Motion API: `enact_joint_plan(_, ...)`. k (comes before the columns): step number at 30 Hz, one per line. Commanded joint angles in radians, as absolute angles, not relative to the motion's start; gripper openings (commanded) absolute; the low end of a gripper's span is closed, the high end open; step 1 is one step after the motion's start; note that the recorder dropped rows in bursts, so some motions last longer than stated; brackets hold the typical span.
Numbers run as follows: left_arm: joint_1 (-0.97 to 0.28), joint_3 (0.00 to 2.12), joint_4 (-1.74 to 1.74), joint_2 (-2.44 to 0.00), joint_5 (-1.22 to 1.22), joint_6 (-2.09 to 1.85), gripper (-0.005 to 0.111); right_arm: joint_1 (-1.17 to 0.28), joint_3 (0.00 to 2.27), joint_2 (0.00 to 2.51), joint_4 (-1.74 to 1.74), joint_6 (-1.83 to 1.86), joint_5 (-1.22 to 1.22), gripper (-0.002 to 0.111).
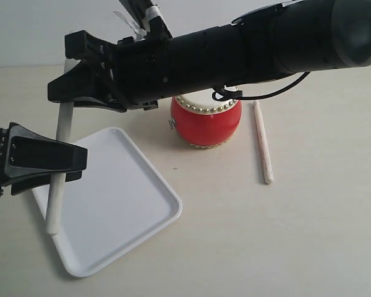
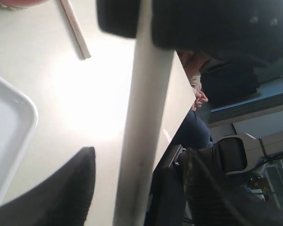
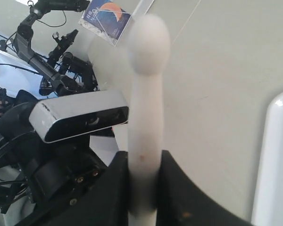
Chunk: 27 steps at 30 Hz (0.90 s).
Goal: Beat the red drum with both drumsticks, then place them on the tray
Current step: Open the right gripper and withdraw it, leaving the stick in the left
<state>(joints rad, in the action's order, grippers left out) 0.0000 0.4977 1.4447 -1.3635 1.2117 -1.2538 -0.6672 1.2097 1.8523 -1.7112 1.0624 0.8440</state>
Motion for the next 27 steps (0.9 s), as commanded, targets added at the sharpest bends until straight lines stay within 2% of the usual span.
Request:
enact_joint_plan(1, -0.002, 0.495, 1.442, -1.357, 1.221, -1.244, 0.055, -0.628, 1.217, 1.854, -1.725, 1.072, 0.885, 0.000)
enact_joint_plan(14, -0.002, 0.495, 1.452, -1.357, 1.221, -1.244, 0.055, -0.640, 1.217, 1.865, -1.727, 1.060, 0.884, 0.000)
enact_joint_plan(18, -0.002, 0.495, 1.452, -1.357, 1.221, -1.244, 0.049, -0.640, 1.217, 1.865, -1.729, 1.060, 0.884, 0.000)
enact_joint_plan(22, -0.002, 0.495, 1.452, -1.357, 1.221, -1.244, 0.038, -0.640, 1.217, 1.865, -1.744, 1.060, 0.887, 0.000)
enact_joint_plan(27, -0.002, 0.493, 1.452, -1.357, 1.221, -1.244, 0.036, -0.640, 1.229, 1.865, -1.744, 1.060, 0.884, 0.000)
